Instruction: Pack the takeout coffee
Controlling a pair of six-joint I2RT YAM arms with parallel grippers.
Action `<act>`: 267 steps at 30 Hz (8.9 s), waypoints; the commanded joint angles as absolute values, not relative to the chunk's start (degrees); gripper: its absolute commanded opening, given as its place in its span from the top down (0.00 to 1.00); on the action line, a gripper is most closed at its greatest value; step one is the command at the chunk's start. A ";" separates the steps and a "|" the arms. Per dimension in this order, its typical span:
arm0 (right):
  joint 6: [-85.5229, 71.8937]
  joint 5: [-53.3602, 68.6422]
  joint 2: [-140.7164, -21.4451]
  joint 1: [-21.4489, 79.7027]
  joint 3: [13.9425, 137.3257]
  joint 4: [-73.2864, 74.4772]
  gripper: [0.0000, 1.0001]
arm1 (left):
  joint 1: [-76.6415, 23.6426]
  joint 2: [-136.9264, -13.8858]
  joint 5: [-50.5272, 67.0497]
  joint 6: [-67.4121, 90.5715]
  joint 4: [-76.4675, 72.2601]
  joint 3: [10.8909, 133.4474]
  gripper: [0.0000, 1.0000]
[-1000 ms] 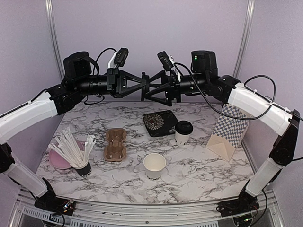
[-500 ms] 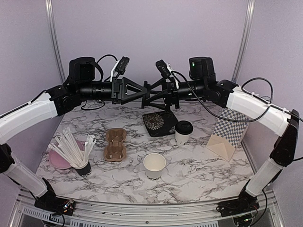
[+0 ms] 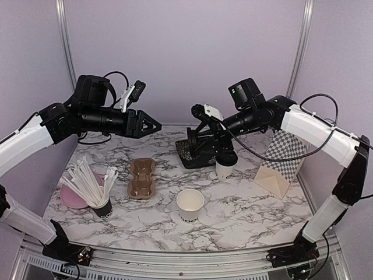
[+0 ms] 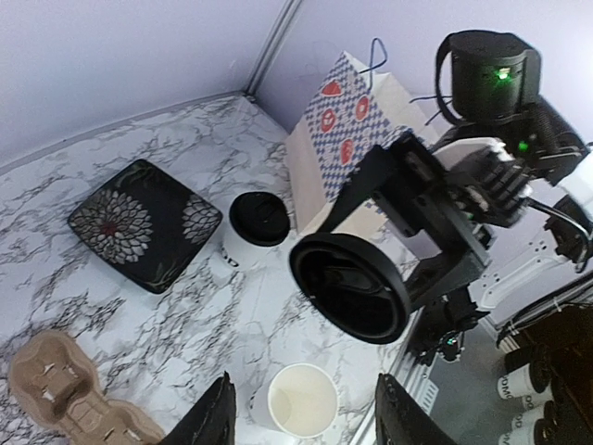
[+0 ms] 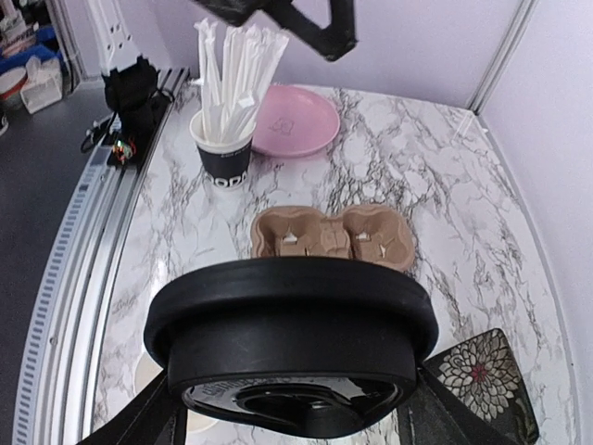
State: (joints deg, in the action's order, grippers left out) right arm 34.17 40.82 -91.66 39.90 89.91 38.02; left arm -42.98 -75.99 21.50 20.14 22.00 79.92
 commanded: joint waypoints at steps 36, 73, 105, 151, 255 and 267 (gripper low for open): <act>57.15 23.68 -106.27 52.21 102.59 72.07 0.29 | -43.09 -74.70 9.69 16.10 27.97 75.01 0.49; 55.83 18.93 -110.63 54.69 103.44 72.87 0.28 | -43.15 -74.68 9.99 14.99 26.85 72.73 0.49; 55.99 14.67 -107.90 54.91 102.79 73.65 0.30 | -43.10 -74.20 9.99 14.44 26.91 72.86 0.49; 57.48 18.45 -108.65 55.15 106.20 77.08 0.29 | -43.07 -75.23 9.93 13.97 26.81 72.53 0.48; 26.23 46.60 -101.40 40.43 76.00 41.61 0.21 | -55.81 -86.39 14.39 32.43 31.32 66.86 0.45; 25.71 44.55 -102.01 40.48 74.83 41.63 0.22 | -55.81 -91.05 16.40 36.22 22.77 67.91 0.45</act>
